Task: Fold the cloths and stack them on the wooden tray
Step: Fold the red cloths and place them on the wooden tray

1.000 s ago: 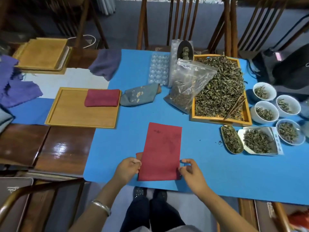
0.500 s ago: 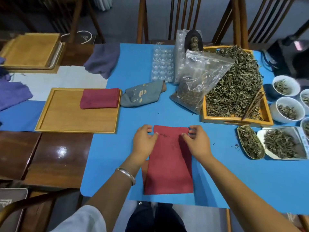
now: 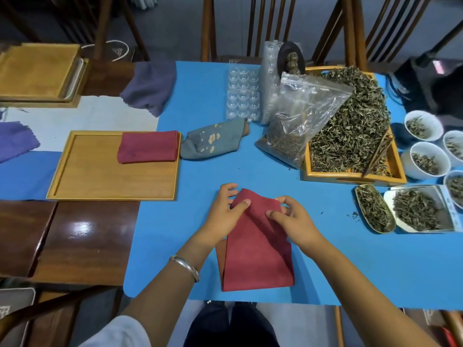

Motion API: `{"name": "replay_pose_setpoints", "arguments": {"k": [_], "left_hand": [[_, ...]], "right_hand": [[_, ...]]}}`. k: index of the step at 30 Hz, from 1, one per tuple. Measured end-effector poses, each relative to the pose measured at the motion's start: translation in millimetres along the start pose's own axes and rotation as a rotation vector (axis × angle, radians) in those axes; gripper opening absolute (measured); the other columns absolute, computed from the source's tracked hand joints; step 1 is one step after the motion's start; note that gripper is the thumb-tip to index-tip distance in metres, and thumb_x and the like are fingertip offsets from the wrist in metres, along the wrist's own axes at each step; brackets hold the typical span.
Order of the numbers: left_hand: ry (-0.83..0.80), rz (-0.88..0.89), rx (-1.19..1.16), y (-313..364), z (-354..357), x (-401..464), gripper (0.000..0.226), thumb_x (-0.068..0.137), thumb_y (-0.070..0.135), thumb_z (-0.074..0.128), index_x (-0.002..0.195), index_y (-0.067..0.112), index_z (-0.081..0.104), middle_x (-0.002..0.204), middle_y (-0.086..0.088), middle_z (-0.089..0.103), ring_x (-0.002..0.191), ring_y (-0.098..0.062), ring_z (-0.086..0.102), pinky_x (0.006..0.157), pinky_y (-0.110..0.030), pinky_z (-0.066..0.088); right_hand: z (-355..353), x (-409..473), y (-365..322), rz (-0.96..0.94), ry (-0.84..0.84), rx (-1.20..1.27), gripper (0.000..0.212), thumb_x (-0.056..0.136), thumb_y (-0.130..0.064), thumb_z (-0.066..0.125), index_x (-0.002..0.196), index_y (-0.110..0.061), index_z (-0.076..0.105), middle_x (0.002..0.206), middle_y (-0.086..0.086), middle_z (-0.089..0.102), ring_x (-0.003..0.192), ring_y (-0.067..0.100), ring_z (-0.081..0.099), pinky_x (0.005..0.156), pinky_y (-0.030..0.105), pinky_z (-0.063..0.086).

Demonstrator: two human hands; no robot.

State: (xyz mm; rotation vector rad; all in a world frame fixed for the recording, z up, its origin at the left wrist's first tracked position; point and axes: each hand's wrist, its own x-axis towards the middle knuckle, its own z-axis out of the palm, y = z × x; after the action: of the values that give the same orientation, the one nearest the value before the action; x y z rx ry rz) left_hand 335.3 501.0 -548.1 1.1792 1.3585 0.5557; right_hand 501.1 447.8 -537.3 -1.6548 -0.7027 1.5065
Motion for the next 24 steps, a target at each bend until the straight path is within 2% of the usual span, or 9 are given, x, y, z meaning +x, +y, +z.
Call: {"name": "replay_pose_setpoints", "arguments": {"k": [2,4,7,11,15,17,19,21,24], "left_hand": [[-0.094,-0.093,-0.142,9,-5,-6,0.047,0.091,0.019,0.062,0.132,0.014,0.041,0.119,-0.009,0.056,0.1,-0.014,0.059,0.083,-0.021,0.049],[-0.172,-0.158,-0.269,17,-11,-13,0.041,0.091,0.014,0.061,0.128,0.006,0.046,0.113,-0.016,0.063,0.092,-0.017,0.064,0.079,-0.022,0.052],[-0.276,-0.141,-0.26,19,-17,-28,0.027,0.088,0.003,0.061,0.114,-0.005,0.058,0.103,-0.014,0.067,0.087,-0.017,0.064,0.08,-0.021,0.052],[-0.203,-0.173,-0.305,6,-17,-62,0.015,0.088,0.002,0.061,0.102,-0.002,0.066,0.095,-0.014,0.071,0.076,-0.014,0.067,0.077,-0.025,0.054],[-0.197,-0.239,-0.326,-22,-17,-108,0.011,0.087,0.01,0.065,0.096,0.008,0.071,0.094,-0.011,0.075,0.082,-0.018,0.071,0.076,-0.031,0.057],[-0.199,-0.242,-0.31,-35,-16,-123,0.016,0.082,0.02,0.067,0.093,0.01,0.072,0.091,-0.011,0.075,0.081,-0.019,0.07,0.074,-0.032,0.056],[-0.133,-0.236,-0.301,-46,-14,-127,0.017,0.08,0.024,0.065,0.091,0.013,0.073,0.089,-0.009,0.076,0.081,-0.019,0.07,0.073,-0.032,0.056],[-0.027,-0.219,-0.272,-56,-13,-122,0.011,0.088,0.018,0.063,0.09,0.014,0.073,0.089,-0.006,0.076,0.083,-0.02,0.07,0.078,-0.038,0.055],[0.101,-0.15,-0.103,-70,-12,-108,0.016,0.091,0.014,0.059,0.079,0.015,0.07,0.068,0.008,0.069,0.066,-0.012,0.062,0.068,-0.036,0.049]], "right_hand": [[-5,-11,-5,0.02,-0.076,0.056,0.014,0.088,0.001,0.06,0.097,-0.01,0.058,0.071,0.006,0.07,0.059,0.016,0.064,0.055,0.022,0.052],[-11,-20,-8,0.031,-0.133,0.072,0.013,0.088,-0.001,0.06,0.099,-0.008,0.061,0.079,0.008,0.07,0.068,0.016,0.066,0.061,0.021,0.053],[-20,-35,-11,0.058,-0.195,0.079,0.011,0.088,-0.005,0.062,0.098,-0.008,0.063,0.083,0.011,0.067,0.075,0.02,0.064,0.065,0.022,0.05],[-28,-56,-10,0.146,-0.34,0.073,0.02,0.08,-0.018,0.073,0.096,-0.009,0.065,0.089,0.014,0.065,0.08,0.023,0.062,0.066,0.026,0.05],[-27,-77,0,0.256,-0.55,0.12,0.018,0.081,-0.01,0.072,0.098,-0.007,0.067,0.094,0.01,0.069,0.083,0.019,0.066,0.074,0.027,0.054],[-26,-81,6,0.293,-0.605,0.096,0.019,0.079,-0.011,0.073,0.095,-0.006,0.066,0.092,0.011,0.068,0.083,0.019,0.065,0.076,0.029,0.053],[-24,-78,12,0.282,-0.553,0.043,0.019,0.078,-0.012,0.074,0.094,-0.006,0.066,0.092,0.012,0.069,0.084,0.021,0.065,0.076,0.03,0.053],[-21,-69,21,0.203,-0.375,-0.07,0.016,0.081,-0.008,0.072,0.095,-0.004,0.065,0.093,0.011,0.07,0.083,0.018,0.066,0.073,0.026,0.053],[-14,-48,30,0.049,-0.176,-0.239,0.014,0.085,0.007,0.063,0.09,-0.005,0.062,0.093,0.014,0.065,0.079,0.016,0.06,0.071,0.02,0.049]]}}
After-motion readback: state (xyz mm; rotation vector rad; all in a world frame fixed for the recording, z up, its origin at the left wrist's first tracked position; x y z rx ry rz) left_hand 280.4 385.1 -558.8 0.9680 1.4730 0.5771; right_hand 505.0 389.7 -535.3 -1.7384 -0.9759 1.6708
